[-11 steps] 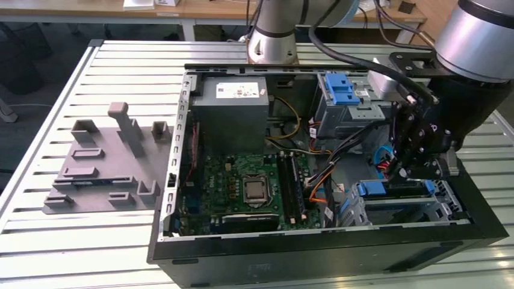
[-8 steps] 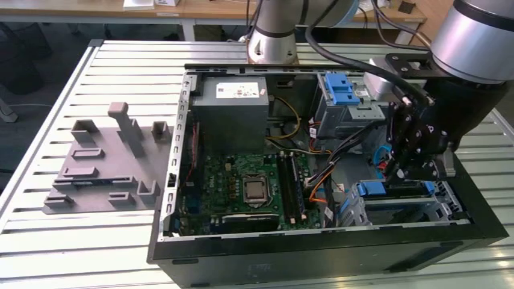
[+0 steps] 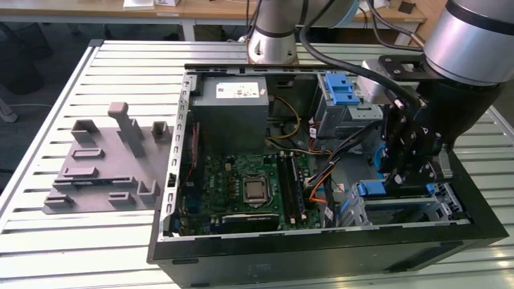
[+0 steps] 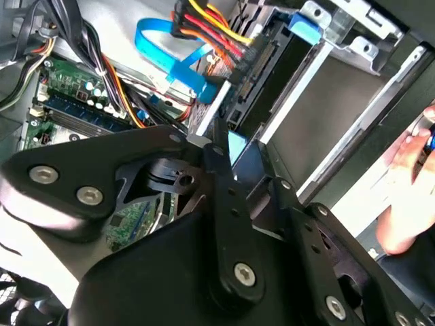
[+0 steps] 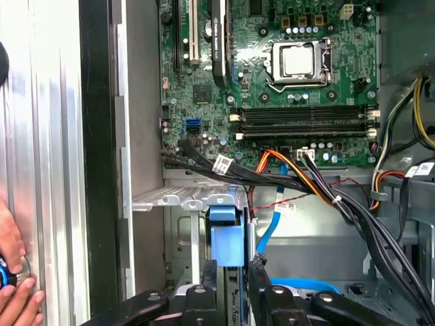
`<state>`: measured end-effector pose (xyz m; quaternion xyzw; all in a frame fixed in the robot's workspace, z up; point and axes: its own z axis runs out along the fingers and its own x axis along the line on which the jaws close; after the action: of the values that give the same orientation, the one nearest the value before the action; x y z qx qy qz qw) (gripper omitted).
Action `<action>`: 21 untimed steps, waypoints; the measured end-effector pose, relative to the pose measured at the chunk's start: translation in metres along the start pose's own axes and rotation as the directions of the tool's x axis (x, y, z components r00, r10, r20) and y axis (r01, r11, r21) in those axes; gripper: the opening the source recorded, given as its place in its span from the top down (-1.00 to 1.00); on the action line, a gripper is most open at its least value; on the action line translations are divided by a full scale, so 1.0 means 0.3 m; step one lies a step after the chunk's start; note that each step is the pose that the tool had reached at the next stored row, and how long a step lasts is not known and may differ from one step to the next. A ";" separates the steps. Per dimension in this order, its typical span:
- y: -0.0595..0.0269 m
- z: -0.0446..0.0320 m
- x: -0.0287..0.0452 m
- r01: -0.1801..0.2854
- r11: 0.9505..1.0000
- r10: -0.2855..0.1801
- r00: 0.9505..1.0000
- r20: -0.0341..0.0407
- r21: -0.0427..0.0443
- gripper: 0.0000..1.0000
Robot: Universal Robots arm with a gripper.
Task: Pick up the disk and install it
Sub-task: 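Insert the first disk wire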
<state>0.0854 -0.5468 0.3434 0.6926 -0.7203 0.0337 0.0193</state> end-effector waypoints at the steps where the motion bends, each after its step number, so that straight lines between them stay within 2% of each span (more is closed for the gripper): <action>1: 0.000 -0.001 0.000 0.000 1.000 0.000 1.000 0.000 0.000 0.35; 11: -0.007 -0.003 0.000 0.000 1.000 0.000 1.000 0.000 -0.001 0.35; 17: -0.008 -0.029 -0.001 0.000 1.000 0.000 1.000 0.000 -0.003 0.35; 21: -0.026 -0.037 -0.012 0.000 1.000 0.000 1.000 0.001 -0.003 0.35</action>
<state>0.0932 -0.5428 0.3542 0.6926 -0.7203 0.0323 0.0201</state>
